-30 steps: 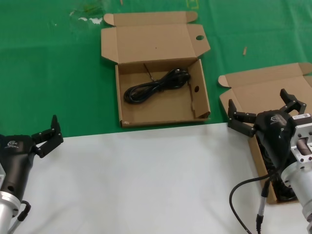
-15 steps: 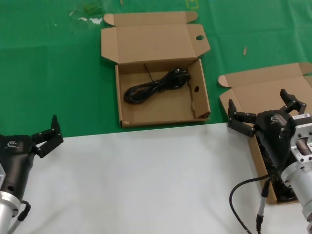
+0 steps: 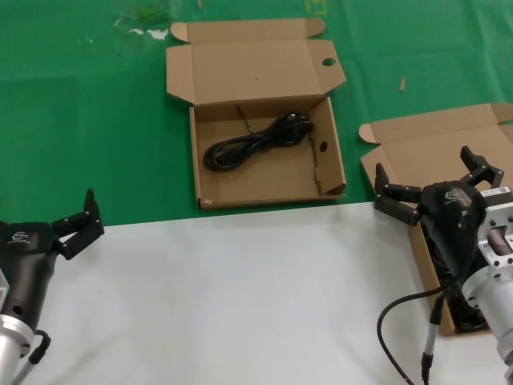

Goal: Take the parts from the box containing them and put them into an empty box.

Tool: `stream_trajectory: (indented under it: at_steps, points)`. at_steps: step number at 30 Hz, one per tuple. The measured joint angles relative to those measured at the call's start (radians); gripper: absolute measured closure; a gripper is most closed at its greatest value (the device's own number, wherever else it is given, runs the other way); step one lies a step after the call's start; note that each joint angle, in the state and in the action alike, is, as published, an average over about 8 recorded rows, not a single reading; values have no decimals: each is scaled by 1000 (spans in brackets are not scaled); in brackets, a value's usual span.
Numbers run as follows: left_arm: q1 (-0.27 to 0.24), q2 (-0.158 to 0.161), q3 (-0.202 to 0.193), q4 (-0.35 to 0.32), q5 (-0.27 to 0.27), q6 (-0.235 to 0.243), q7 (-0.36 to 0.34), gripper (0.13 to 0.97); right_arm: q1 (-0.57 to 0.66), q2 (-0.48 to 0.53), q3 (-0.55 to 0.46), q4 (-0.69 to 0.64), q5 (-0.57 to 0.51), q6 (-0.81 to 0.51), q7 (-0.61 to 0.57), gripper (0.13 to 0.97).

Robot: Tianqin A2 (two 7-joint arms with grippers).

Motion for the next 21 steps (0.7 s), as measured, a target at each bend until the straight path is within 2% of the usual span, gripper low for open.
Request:
stream_trajectory:
  at_steps: [21]
  points:
    - [0,0,0,0,0,0,0,132,0,0,0,0,0,0,0,129]
